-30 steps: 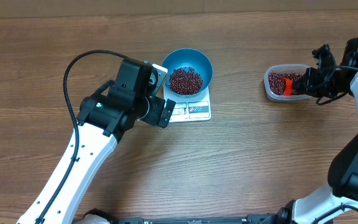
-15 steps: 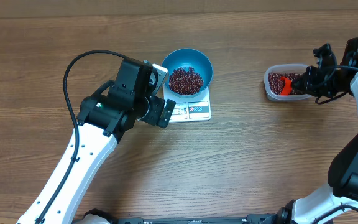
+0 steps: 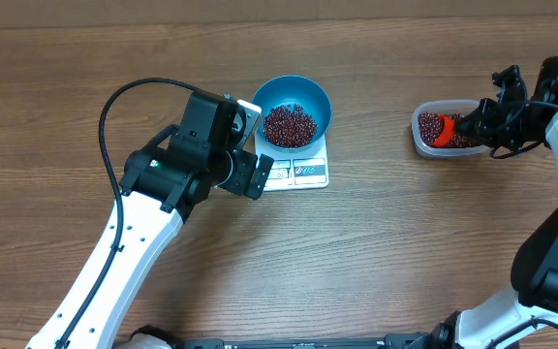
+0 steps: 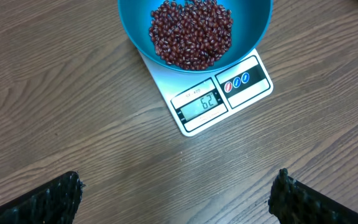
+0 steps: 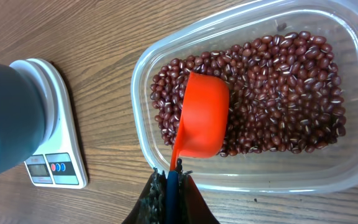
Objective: Scoop item into bowl and weigh 150g on scale
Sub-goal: 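Lower the red cup into the beans and scoop with the right gripper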
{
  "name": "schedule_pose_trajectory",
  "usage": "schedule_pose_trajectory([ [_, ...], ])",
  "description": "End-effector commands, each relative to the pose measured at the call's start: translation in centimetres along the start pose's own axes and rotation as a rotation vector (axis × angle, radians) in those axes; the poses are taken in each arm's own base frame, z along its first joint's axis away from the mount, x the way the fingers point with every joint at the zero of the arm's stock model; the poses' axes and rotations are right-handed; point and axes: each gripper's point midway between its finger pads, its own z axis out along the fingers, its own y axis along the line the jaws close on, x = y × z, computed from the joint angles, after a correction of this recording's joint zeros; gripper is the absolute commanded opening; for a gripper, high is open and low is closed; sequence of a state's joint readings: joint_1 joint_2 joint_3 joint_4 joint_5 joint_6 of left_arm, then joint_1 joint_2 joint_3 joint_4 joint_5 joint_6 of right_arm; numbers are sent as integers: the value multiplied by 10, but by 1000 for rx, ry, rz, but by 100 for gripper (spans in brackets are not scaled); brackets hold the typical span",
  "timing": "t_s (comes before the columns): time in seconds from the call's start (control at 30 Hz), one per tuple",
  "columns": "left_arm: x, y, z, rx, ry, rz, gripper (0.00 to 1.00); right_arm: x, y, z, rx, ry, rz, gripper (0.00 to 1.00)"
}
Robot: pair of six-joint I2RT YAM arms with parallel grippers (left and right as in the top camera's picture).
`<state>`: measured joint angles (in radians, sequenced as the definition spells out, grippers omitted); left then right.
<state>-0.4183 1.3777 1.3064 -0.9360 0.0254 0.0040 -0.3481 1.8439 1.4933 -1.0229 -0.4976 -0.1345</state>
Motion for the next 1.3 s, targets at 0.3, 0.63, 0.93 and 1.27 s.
schedule_pose_trajectory([
  [0.3,-4,0,0,-3,-7,20,100,-5,6,2,-105,-13,27,4],
  [0.63,-4,0,0,-3,-7,20,100,-5,-16,-14,-132,-40,98,4],
  [0.93,-4,0,0,-3,-6,19,100,-2,-20,-30,-225,-68,89,4],
  [1.27,-4,0,0,-3,-7,20,100,-1,-32,-37,-222,-81,118,4],
])
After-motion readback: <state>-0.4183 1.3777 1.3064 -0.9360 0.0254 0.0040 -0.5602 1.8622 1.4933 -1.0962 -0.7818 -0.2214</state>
